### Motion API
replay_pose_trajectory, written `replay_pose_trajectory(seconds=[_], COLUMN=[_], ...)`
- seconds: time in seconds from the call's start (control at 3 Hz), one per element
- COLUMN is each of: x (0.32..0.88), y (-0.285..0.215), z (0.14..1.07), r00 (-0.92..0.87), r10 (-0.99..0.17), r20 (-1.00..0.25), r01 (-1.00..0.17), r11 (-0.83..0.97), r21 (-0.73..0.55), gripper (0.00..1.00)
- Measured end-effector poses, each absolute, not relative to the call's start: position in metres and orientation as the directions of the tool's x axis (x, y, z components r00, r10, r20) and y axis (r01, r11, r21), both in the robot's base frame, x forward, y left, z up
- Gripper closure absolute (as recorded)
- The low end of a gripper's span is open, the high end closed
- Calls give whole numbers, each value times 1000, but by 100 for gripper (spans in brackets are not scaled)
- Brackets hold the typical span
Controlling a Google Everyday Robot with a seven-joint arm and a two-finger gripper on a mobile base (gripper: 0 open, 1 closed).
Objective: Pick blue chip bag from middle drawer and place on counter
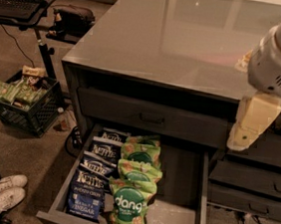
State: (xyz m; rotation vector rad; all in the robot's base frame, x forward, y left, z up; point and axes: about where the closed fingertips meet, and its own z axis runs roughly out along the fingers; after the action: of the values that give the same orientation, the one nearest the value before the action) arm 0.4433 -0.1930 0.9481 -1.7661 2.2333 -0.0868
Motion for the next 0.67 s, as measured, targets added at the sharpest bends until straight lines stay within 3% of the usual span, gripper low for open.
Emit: replay_pose_trajectory(seconds=[0.67], x=[440], y=[-168], z=[910], r00=[-187], r10=[-967], r20=[-173], r01=[-965], r11=[213], r21=[-150], gripper=[0])
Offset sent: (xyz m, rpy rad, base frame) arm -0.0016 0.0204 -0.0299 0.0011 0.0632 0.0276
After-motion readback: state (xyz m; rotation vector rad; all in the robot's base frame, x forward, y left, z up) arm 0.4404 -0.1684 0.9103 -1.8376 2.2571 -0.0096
